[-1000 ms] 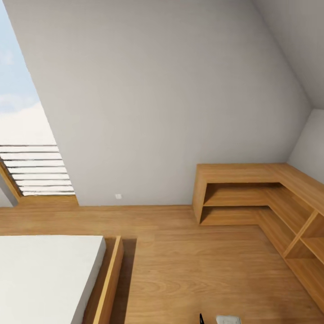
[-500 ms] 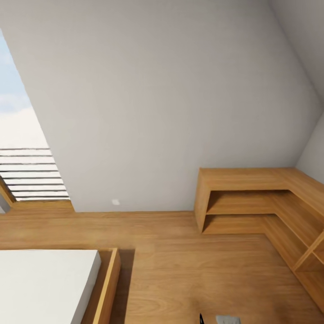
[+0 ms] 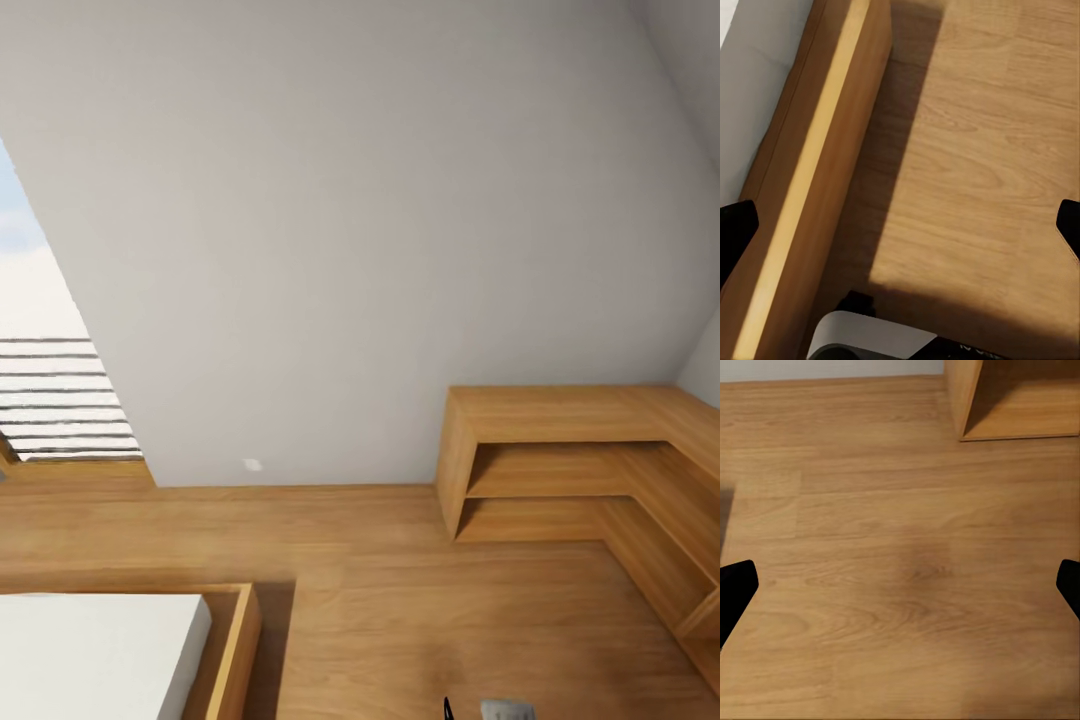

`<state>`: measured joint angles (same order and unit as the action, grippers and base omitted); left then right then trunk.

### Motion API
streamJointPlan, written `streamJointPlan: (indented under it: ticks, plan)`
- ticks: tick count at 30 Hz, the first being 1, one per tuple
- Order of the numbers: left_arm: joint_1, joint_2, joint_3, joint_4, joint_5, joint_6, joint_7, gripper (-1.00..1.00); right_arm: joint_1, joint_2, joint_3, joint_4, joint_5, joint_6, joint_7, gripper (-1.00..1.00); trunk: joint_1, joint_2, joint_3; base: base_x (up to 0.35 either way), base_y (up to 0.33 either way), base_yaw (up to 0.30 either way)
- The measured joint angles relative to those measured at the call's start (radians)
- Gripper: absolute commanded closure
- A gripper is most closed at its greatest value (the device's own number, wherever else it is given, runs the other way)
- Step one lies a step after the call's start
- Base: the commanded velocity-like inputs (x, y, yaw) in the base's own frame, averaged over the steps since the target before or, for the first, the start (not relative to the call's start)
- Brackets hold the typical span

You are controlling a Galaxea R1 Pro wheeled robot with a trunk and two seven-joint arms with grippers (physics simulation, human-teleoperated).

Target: In the bedroom, organize the workspace by keeping the computer under the desk, ensuring the monitor is on the desk, placing the keyboard on the desk next to the monitor, placing the mouse on the desk next to the keyboard, moving the folder from the swivel chair onto the desk next to the mouse, stacking the notebook on top of the folder with the pen on top of the notebook, and positioning the swivel chair next to the desk.

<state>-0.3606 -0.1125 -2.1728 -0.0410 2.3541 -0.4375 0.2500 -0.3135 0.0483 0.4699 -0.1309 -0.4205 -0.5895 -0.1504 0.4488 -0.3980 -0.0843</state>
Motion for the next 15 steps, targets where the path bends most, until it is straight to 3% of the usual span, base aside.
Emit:
streamJointPlan:
  ticks: [15]
  plan:
    - [0.000, 0.000, 0.000, 0.000, 0.000, 0.000, 0.000, -1.00, 0.000, -0.001, 0.000, 0.000, 0.000, 0.001, 0.000, -1.00, 0.000, 0.000, 0.000, 0.326, 0.000, 0.000]
